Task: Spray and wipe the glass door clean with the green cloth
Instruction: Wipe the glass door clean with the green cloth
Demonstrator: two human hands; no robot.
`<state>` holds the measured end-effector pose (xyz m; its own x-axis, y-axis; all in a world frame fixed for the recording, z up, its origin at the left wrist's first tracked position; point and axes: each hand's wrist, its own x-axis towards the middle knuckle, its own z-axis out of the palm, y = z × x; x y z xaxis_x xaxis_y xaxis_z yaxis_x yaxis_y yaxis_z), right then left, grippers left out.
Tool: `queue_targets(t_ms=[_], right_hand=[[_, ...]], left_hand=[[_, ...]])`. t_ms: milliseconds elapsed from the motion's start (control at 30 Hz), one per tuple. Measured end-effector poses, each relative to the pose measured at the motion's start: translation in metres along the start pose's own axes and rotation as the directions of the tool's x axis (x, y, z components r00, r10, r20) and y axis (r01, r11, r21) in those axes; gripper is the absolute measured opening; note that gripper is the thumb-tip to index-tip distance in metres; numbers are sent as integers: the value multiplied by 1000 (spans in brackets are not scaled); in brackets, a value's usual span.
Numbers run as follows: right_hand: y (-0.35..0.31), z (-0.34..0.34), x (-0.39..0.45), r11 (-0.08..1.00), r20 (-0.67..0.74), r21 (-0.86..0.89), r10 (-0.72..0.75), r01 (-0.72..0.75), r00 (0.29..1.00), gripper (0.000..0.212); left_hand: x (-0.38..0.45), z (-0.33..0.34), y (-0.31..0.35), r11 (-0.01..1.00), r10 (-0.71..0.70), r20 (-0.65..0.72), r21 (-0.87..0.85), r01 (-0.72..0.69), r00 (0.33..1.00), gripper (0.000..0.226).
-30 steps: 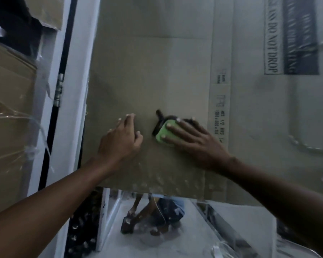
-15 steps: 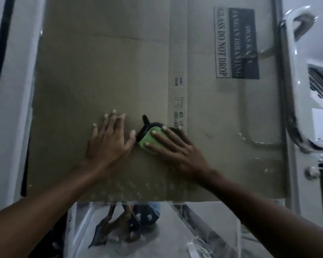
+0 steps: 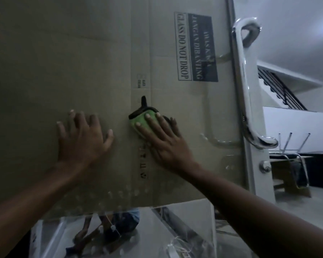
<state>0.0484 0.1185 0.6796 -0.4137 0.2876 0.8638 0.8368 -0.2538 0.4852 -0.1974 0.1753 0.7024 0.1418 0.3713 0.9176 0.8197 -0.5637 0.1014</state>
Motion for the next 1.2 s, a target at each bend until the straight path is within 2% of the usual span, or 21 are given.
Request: queue_targets(t_ms=[67, 100, 167, 233, 300, 333, 367, 433, 467, 500, 533, 567, 600, 667, 700, 733, 867, 1033, 1100, 1200], right_hand=[[21, -4, 1, 973, -5, 17, 232, -231, 973, 61], [30, -7, -3, 923, -13, 29, 383, -383, 924, 62], [41, -14, -22, 764, -17, 90, 643, -639, 766, 64], [39, -16, -43, 605, 16, 158, 789, -780, 615, 65], [24, -12, -51, 537, 9, 140, 839, -832, 544, 66], [15, -10, -51, 561, -12, 112, 826, -820, 564, 67], [7, -7, -50, 632, -20, 82, 774, -771, 632, 67], [8, -5, -52, 861, 4, 12, 509, -509, 861, 64], [20, -7, -55, 936, 28, -17, 353, -353, 935, 62], [36, -11, -58, 967, 47, -46, 253, -251, 966, 59], [51, -15, -61, 970, 49, -70, 236, -232, 971, 58], [66, -19, -65, 949, 35, -81, 308, -305, 951, 58], [78, -22, -69, 899, 21, -64, 436, -434, 900, 60], [91, -27, -81, 742, 23, 11, 670, -670, 742, 63], [91, -28, -91, 698, 8, 29, 716, -716, 698, 64], [89, -30, -103, 688, -14, 27, 725, -725, 688, 64], [74, -28, -146, 692, -2, 8, 722, -722, 692, 64], [89, -34, -125, 727, 11, 43, 685, -685, 728, 61], [97, -37, -127, 764, 3, 85, 641, -639, 767, 60], [101, -37, -160, 850, -32, 40, 526, -525, 850, 62]], left_hand=[[0, 2, 18, 985, 171, -53, -3, -171, 984, 53], [-2, 3, 28, 967, 255, -46, -4, -256, 966, 54], [-6, 7, 47, 930, 366, 8, -24, -366, 930, 61], [-10, 15, 59, 916, 400, 59, -32, -399, 915, 67], [-13, 22, 66, 917, 399, 98, -19, -399, 912, 69], [-13, 25, 67, 919, 393, 108, -6, -394, 913, 68], [-13, 27, 66, 920, 389, 107, 6, -392, 915, 68], [-13, 28, 65, 918, 391, 96, 26, -395, 915, 67], [-14, 29, 65, 916, 396, 92, 35, -400, 914, 67], [-14, 30, 65, 914, 399, 88, 39, -403, 913, 67], [-14, 30, 65, 915, 397, 86, 40, -402, 914, 66], [-14, 29, 66, 917, 393, 90, 39, -397, 915, 66], [-14, 29, 67, 919, 387, 95, 39, -392, 917, 66], [-14, 29, 70, 923, 380, 95, 30, -384, 920, 66], [-15, 28, 71, 924, 377, 95, 24, -381, 921, 66], [-16, 27, 72, 925, 375, 95, 21, -378, 922, 66], [-18, 28, 71, 924, 380, 82, 15, -382, 921, 67], [-18, 34, 68, 918, 396, 52, 12, -397, 917, 68], [-18, 37, 68, 916, 401, 27, 5, -401, 916, 68], [-17, 40, 66, 912, 410, 6, -2, -410, 912, 66]])
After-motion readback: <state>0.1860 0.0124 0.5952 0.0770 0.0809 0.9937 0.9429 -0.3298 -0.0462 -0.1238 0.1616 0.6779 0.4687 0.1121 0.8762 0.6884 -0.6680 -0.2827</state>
